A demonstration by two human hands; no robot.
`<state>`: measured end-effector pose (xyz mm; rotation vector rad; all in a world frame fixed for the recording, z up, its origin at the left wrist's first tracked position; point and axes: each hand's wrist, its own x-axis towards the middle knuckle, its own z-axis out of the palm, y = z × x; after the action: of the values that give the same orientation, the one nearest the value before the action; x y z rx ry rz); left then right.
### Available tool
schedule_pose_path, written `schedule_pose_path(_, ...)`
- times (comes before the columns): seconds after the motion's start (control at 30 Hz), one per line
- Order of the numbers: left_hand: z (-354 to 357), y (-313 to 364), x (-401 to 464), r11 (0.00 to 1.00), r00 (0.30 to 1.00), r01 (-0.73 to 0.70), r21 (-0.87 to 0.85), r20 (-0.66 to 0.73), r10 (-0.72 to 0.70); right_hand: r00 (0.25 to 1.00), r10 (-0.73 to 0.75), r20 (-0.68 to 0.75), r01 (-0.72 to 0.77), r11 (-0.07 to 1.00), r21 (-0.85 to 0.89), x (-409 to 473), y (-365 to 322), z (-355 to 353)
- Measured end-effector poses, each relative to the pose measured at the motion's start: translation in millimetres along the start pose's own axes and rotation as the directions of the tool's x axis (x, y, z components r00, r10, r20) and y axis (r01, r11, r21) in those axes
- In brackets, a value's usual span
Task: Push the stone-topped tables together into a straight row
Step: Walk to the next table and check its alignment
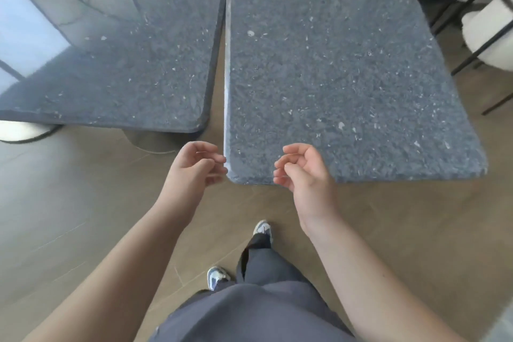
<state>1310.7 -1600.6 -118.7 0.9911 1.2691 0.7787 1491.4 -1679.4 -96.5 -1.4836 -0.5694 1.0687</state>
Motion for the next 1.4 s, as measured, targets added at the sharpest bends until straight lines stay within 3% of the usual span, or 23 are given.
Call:
schedule_pose_path(0.1, 10.4, -36.2, 31.7, 0.98, 0.98, 0.2, -0.016, 0.018, -0.2, 0.992, 0.101, -0.082, -0.101, 0.995, 0.003, 19.1, 32.2, -8.3)
schedule_pose_path(0.17, 16.9, -60.9, 55.8, 0.932, 0.932, 0.36, -0.044, -0.015, -0.361, 0.957, 0.244, -0.156, -0.247, 0.969, -0.003, 36.9, 59.1, -13.9)
schedule_pose_path(0.33, 21.4, -110.9, 110.5, 0.754, 0.752, 0.655, -0.052, -0.052, -0.657, 0.696, 0.669, -0.26, -0.655, 0.74, 0.152, 91.6, 121.3, -29.2)
schedule_pose_path(0.5, 20.5, -129.9, 148.4, 0.622, 0.63, 0.764, -0.169, -0.009, -0.777, 0.502, 0.842, -0.197, -0.817, 0.536, 0.213, 127.7, 160.3, -39.6)
schedule_pose_path(0.57, 22.2, -139.8, 157.3, 0.583, 0.602, 0.791, -0.187, 0.068, -0.796, 0.47, 0.872, -0.135, -0.796, 0.485, 0.361, 135.2, 173.6, -38.4)
schedule_pose_path(0.63, 24.4, -150.0, 164.4, 0.545, 0.569, 0.82, -0.178, 0.144, -0.809, 0.496, 0.864, -0.086, -0.726, 0.467, 0.505, 141.7, 187.0, -34.7)
schedule_pose_path(0.73, 33.0, -155.2, 172.5, 0.519, 0.553, 0.833, -0.191, 0.265, -0.79, 0.529, 0.842, -0.109, -0.507, 0.416, 0.755, 150.7, 199.7, -25.0)
schedule_pose_path(0.8, 39.3, -157.4, 176.1, 0.501, 0.558, 0.828, -0.253, 0.274, -0.783, 0.537, 0.831, -0.147, -0.387, 0.397, 0.832, 154.9, 202.7, -18.5)
schedule_pose_path(0.9, 44.4, -159.4, 180.3, 0.486, 0.566, 0.818, -0.308, 0.28, -0.776, 0.547, 0.815, -0.191, -0.298, 0.403, 0.865, 157.6, 205.7, -9.8)
schedule_pose_path(1.2, 37.1, -152.8, 189.2, 0.432, 0.479, 0.876, -0.214, 0.288, -0.829, 0.495, 0.819, -0.29, -0.292, 0.471, 0.832, 164.5, 202.2, -1.4)
schedule_pose_path(1.4, 23.0, -150.8, 199.7, 0.432, 0.48, 0.875, -0.218, 0.286, -0.829, 0.477, 0.831, -0.286, -0.234, 0.434, 0.87, 171.7, 207.3, 13.1)
